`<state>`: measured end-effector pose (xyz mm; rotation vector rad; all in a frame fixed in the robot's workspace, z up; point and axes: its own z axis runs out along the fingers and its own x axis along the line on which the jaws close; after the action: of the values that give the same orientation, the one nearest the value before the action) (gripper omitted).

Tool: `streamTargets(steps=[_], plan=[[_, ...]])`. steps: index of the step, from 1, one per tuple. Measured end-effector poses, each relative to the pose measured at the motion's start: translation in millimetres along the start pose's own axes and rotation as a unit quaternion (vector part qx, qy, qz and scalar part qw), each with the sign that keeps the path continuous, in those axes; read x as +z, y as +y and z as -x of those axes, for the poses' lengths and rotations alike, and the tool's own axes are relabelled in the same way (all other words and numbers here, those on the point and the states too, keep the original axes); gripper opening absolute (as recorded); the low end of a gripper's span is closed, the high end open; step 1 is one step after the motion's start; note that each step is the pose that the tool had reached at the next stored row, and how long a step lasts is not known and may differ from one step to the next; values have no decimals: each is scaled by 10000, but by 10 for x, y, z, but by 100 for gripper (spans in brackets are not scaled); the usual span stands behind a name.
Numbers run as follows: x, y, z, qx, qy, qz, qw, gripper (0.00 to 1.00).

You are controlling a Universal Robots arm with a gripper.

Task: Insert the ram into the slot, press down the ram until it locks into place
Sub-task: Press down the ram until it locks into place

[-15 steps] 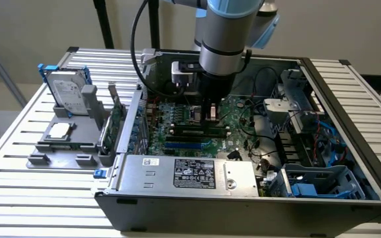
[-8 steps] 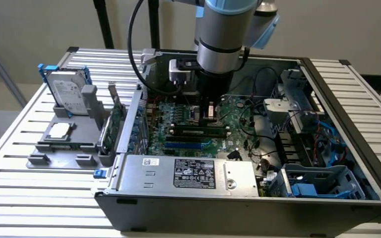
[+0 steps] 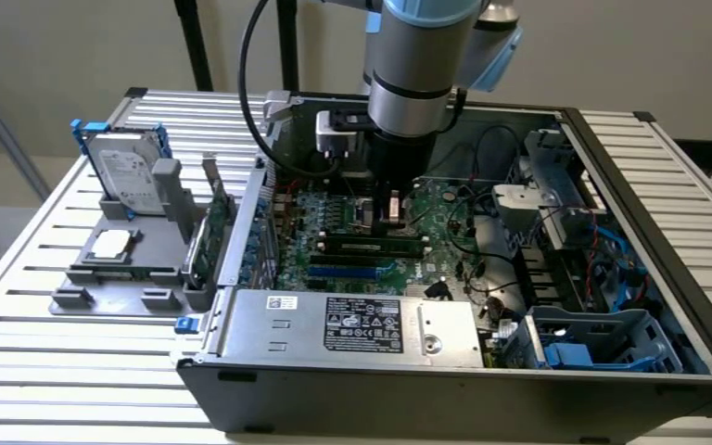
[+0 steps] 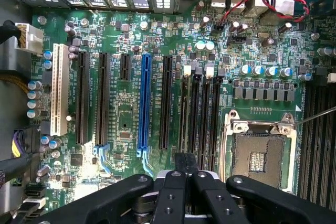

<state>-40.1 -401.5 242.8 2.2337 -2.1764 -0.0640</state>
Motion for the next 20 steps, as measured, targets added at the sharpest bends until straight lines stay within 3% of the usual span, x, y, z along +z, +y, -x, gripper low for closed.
streamTargets(steps=[13,20], plan=[[114,-6,12,0,-3,0,10000,11],[190,-6,8,0,13,4,10000,11]])
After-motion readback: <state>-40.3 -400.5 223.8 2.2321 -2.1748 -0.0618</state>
